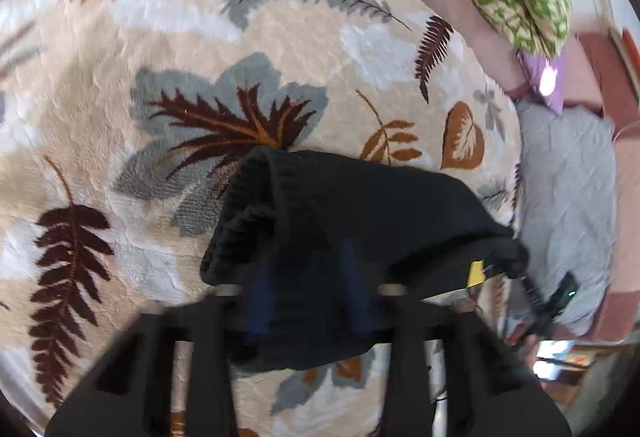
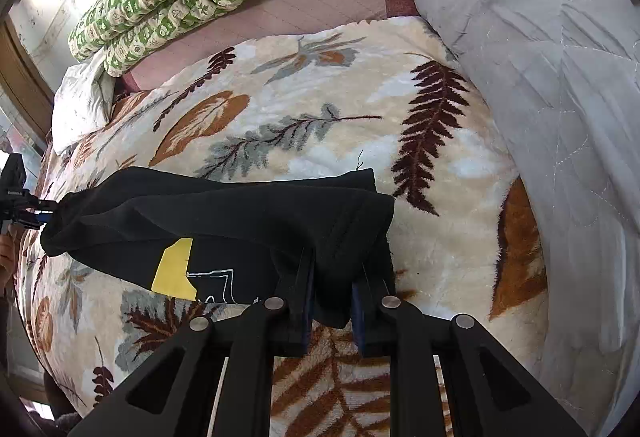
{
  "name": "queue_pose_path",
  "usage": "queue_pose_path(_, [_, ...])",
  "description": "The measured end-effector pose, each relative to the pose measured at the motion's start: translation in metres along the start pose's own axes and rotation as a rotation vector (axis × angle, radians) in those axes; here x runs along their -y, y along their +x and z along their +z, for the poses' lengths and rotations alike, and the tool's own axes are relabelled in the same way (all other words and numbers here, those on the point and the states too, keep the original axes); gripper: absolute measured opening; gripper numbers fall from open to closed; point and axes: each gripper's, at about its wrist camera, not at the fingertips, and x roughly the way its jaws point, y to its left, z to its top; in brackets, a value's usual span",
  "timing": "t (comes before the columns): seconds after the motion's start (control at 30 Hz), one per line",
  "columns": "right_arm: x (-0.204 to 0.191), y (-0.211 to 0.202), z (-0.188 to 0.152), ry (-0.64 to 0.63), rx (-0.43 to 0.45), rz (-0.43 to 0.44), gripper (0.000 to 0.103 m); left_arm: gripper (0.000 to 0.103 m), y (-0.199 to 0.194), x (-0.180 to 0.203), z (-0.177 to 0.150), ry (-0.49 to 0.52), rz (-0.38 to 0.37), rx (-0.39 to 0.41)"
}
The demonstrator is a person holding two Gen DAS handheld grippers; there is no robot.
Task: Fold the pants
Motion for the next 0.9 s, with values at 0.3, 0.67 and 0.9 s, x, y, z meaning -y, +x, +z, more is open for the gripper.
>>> queue_pose_path(0.3, [-0.006,-0.01,-0.004,-0.002,0.033,0.014,0.017,0.004,-0.016,-0.011,0.0,0.002,0.067,0.078])
queue_pose_path(0.67, [0.036,-0.039,-0.005,0.263,0.059,0.068,0.066,0.004,-0.005,-0.009,-0.008,0.025,0.085,0.041])
queue_pose_path(0.9, [0.058,-0.015,0.014,0.564,-0.043,0.141,0.066,0.004,-0.003,-0.009,-0.007,0.024,0.089,0.027])
